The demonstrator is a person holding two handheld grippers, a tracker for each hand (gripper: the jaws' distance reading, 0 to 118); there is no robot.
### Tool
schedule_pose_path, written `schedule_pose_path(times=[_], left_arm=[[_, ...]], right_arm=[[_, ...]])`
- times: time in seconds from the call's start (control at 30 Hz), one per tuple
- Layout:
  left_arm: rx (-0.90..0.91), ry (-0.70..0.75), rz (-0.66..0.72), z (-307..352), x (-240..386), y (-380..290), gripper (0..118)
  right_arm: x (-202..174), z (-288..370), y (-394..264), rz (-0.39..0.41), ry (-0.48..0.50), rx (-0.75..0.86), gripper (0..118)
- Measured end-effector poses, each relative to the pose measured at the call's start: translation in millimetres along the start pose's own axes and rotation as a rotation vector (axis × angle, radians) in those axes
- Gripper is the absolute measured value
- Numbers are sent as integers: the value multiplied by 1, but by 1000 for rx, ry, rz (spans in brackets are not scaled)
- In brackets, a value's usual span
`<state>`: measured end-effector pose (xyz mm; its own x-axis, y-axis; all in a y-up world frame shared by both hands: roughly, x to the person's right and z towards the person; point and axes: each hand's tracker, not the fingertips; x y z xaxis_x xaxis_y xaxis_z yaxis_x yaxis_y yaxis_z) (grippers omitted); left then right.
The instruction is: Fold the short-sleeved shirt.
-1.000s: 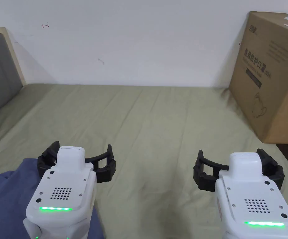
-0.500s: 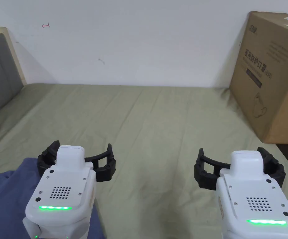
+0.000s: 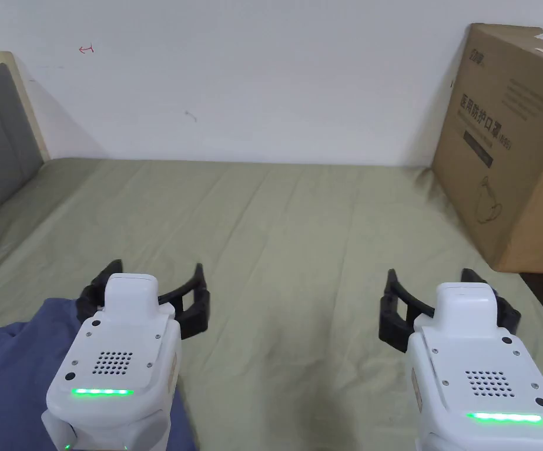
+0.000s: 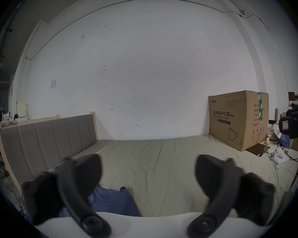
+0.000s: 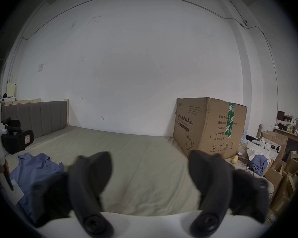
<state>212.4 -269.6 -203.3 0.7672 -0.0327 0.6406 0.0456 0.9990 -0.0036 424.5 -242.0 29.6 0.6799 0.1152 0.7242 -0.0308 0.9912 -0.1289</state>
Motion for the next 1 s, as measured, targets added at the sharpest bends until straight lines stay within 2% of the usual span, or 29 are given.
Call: schedule_pose_path(times=[0.03, 0.07, 0.1, 0.13, 0.17, 0.2, 0.47, 0.57, 0.73, 1.0], left_arm=[[8, 3, 8, 1, 1, 0, 88], [9, 0, 16, 1, 1, 1, 53], [6, -4, 20, 0, 1, 1, 24], [1, -10, 21, 0, 2, 2, 6], [-1, -26, 21, 0, 3, 2, 3], [-3, -36, 19, 0, 3, 2, 0], [-18, -37, 2, 1, 7, 4, 0], [-24, -13, 10, 3, -4, 3, 0], [-37, 74, 15, 18, -40, 3, 0], [-57, 274, -15, 66, -121, 4, 0]], right_arm=[[0, 0, 1, -1, 1, -4, 79], [0, 0, 1, 0, -5, -6, 51], [-1, 0, 1, 0, -18, -6, 30], [-1, 1, 1, 2, -28, -5, 9], [1, 2, 1, -1, -32, -5, 0], [2, 2, 1, -11, -24, -7, 0], [5, 0, 0, -25, -15, -25, 0], [-1, -3, 1, -21, 17, -25, 0], [-31, -10, 6, -19, 119, -13, 0], [-108, -15, 16, -39, 360, 15, 0]])
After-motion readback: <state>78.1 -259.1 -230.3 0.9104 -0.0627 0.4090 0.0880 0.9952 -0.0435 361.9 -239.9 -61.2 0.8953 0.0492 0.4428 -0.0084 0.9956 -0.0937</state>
